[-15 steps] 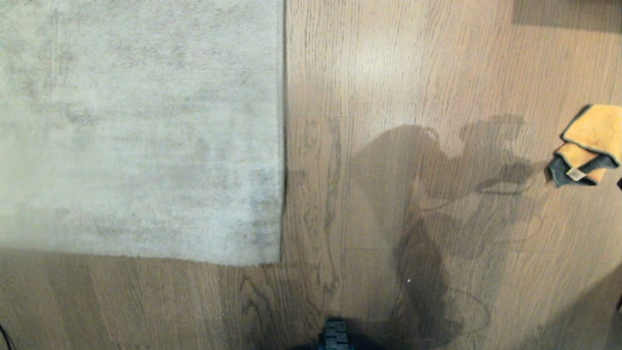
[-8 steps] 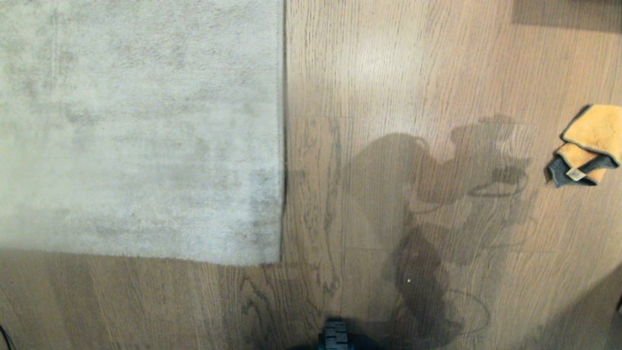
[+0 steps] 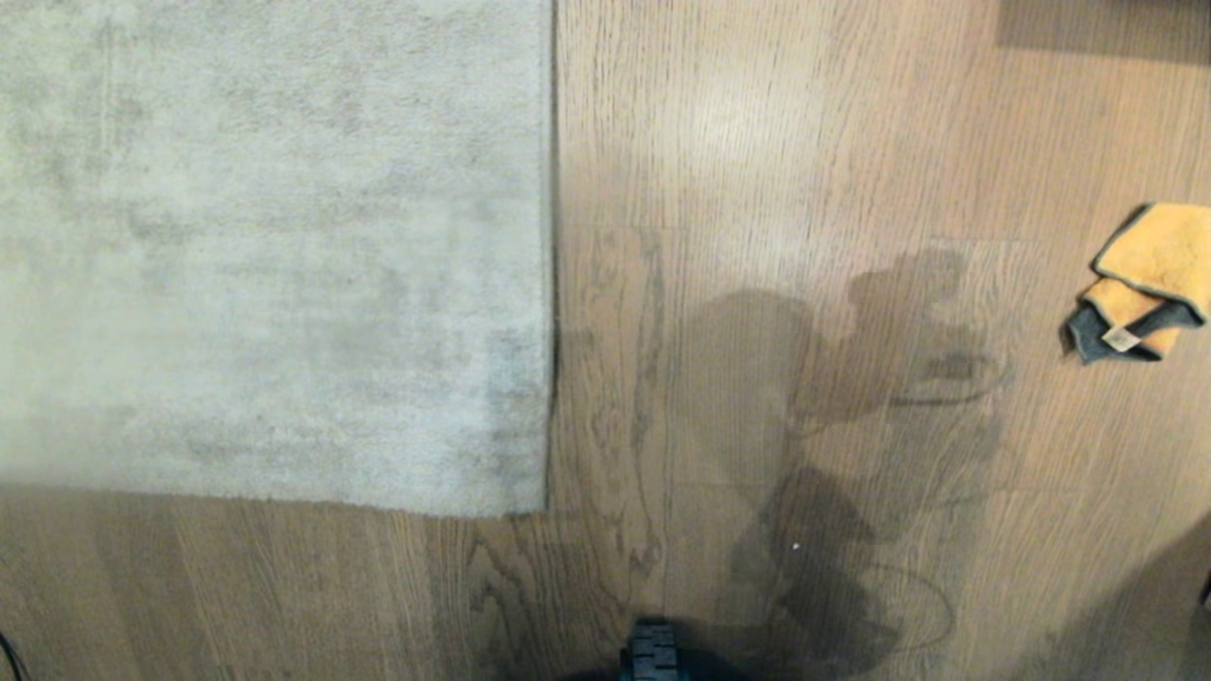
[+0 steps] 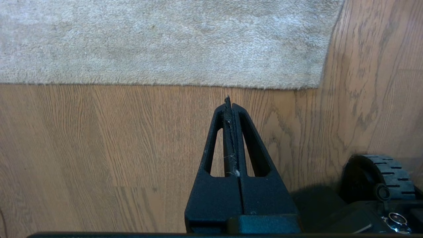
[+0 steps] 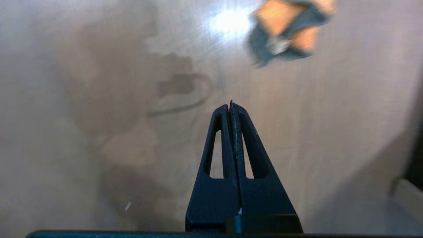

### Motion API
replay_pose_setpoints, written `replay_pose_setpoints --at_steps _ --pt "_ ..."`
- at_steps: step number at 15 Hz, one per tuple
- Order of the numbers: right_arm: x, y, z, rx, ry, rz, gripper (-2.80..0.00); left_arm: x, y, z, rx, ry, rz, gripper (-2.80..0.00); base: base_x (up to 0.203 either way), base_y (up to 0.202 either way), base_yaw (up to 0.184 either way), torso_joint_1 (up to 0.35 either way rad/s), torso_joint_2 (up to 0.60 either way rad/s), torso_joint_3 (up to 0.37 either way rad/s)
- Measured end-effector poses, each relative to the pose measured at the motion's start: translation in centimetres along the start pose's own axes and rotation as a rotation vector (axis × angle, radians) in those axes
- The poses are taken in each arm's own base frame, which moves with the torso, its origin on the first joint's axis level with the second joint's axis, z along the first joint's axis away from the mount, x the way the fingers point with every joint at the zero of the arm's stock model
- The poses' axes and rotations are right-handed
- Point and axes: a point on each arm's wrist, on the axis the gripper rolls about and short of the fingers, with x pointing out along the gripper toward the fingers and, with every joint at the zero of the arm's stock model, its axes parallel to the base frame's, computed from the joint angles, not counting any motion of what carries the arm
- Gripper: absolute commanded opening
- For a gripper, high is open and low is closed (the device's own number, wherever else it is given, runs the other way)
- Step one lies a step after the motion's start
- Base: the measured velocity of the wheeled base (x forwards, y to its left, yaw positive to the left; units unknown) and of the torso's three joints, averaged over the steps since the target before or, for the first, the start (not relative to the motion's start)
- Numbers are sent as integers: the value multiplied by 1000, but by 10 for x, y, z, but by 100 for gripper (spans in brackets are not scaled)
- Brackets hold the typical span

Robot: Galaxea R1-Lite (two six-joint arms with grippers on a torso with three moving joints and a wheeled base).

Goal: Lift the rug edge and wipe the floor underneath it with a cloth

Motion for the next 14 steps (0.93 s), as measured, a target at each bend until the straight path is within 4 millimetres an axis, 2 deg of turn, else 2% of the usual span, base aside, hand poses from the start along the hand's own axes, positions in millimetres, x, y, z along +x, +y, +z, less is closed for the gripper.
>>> replay_pose_setpoints --at_steps 7,10,14 --pt "-48 15 -47 -128 53 244 -280 0 0 0 0 0 1 -280 0 0 0 0 0 0" --pt "-66 18 -61 -161 91 337 -280 0 0 0 -1 0 -1 -280 0 0 0 0 0 0" --pt "-87 17 -75 -198 104 344 -280 0 0 0 0 0 0 -280 0 0 0 0 0 0"
